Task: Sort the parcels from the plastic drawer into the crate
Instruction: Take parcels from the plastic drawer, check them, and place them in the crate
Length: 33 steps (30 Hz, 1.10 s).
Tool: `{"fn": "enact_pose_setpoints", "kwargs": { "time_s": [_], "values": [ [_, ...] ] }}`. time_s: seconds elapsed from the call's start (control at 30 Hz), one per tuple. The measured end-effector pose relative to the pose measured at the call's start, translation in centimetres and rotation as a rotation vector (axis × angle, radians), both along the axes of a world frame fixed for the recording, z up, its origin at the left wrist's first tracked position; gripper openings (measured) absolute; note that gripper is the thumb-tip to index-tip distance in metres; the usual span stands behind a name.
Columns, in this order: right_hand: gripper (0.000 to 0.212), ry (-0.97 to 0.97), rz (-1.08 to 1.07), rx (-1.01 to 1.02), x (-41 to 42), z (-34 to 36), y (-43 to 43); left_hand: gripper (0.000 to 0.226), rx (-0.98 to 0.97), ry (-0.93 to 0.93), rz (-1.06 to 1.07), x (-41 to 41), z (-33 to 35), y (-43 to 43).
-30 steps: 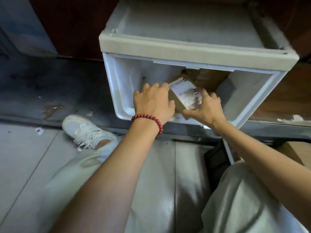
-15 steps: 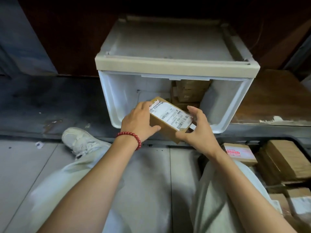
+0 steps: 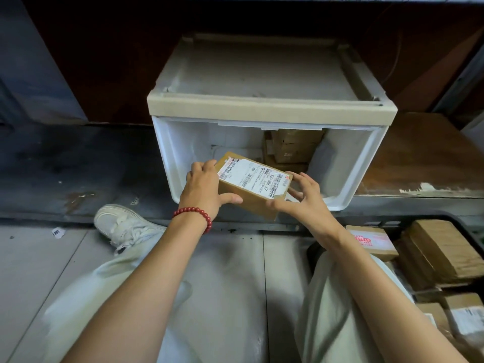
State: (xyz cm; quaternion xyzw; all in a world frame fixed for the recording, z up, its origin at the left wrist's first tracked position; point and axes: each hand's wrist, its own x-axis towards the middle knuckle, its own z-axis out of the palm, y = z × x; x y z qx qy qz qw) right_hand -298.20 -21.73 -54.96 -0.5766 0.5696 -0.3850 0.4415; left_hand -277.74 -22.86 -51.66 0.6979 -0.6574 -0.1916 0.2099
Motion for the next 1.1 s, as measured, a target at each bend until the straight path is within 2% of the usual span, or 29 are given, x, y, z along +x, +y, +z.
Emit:
{"fn": "enact_pose_setpoints", "kwargs": {
  "time_s": [0.17, 0.3, 0.4, 0.6, 0.83, 0.97, 1.1],
  "values": [
    [0.093, -0.242, 0.062, 0.075, -0.29, 0.18, 0.19, 0.087, -0.074, 0.079, 0.028, 0.06, 0.15, 0.01],
    [0.091, -0.287, -0.020, 0.034, 0.13, 0.17, 0.18, 0.086, -0.106, 0.066, 0.011, -0.20, 0.37, -0.14],
    [0.081, -0.289, -0.076, 0.015, 0.37, 0.10, -0.04, 0.083, -0.100, 0.074, 0.012, -0.52, 0.32, -0.08],
    [0.076, -0.264, -0.048, -0.032, 0.20, 0.29, -0.07, 0.074, -0.046, 0.084, 0.043, -0.48, -0.15, -0.19],
    [0.061, -0.298, 0.035, -0.041, 0.06, 0.14, -0.42, 0.096, -0.036, 0.038, 0.104, -0.24, 0.01, -0.48],
    [0.044, -0.262, 0.019, -0.080, 0.21, 0.26, -0.30, 0.093, -0.055, 0.021, 0.109, -0.54, 0.33, -0.30],
    [0.042, -0.279, -0.015, -0.048, 0.33, 0.09, -0.39, 0.090, -0.079, 0.042, 0.088, -0.73, 0.45, -0.25]
  ]
}}
